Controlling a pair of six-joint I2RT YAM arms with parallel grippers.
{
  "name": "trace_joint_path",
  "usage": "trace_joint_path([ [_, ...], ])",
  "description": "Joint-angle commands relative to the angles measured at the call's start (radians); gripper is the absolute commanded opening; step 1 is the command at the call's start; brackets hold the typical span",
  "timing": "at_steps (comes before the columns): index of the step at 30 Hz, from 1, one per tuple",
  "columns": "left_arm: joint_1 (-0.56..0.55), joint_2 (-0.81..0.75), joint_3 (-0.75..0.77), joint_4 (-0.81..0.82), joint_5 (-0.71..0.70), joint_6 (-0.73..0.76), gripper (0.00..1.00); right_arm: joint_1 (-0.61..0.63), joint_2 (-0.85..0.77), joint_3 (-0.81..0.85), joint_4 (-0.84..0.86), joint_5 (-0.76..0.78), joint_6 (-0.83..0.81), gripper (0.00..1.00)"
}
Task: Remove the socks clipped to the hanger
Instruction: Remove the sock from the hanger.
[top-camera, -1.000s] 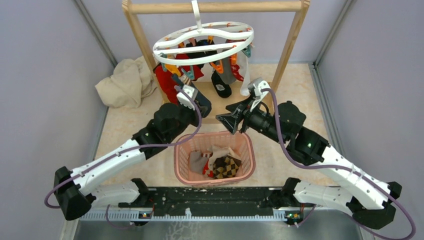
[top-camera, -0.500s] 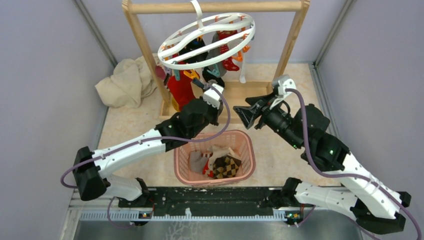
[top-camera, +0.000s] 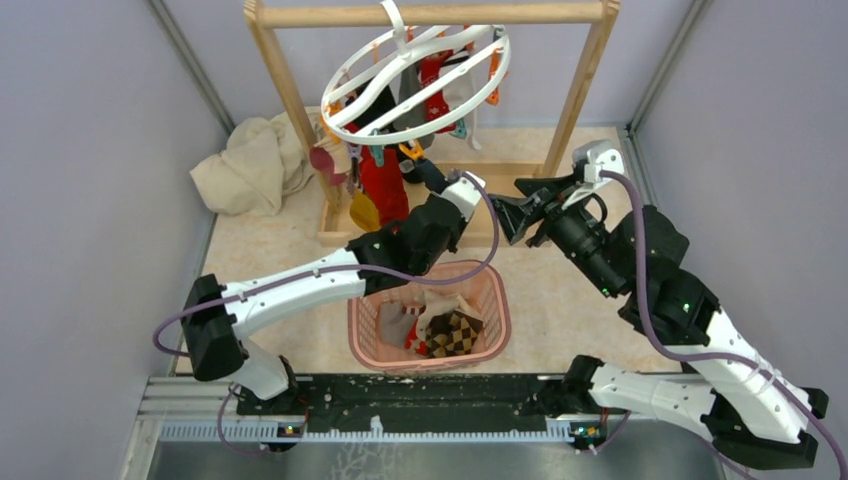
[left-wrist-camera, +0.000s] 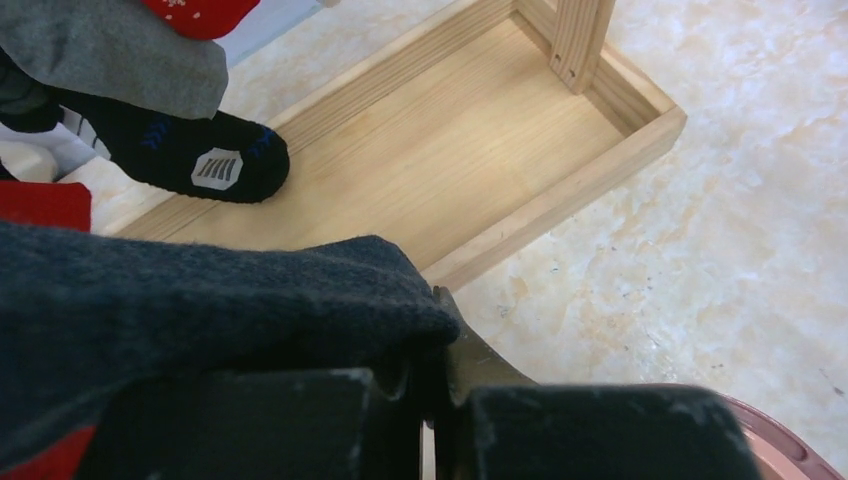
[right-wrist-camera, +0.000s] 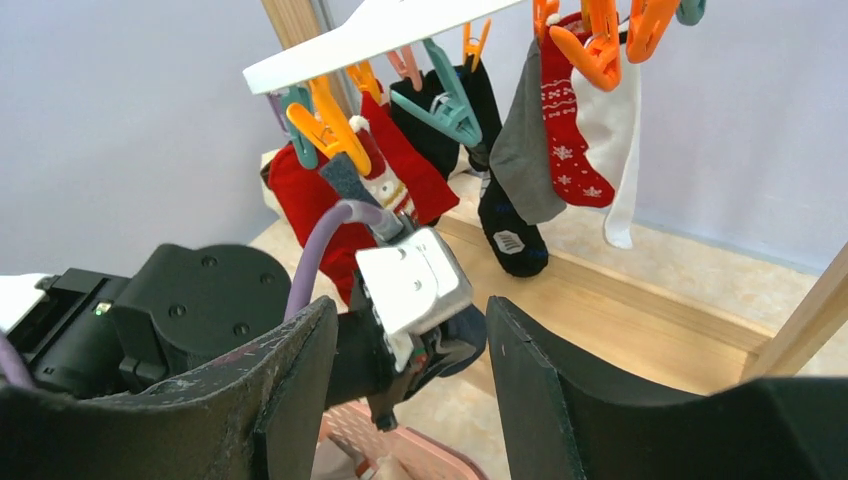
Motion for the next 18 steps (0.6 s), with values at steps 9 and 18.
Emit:
trace_joint_path([
  [9, -0.084, 0.072, 0.079, -0.143, -0.234, 0.068, 0.01, 0.009, 0.186, 0.188, 0.028, -0.049, -0.071, 0.58],
  [18, -0.095, 0.045, 0.044, -0.166, -0.292, 0.060, 0.01, 0.009, 0.304, 0.278, 0.021, -0.075, -0.103, 0.64],
])
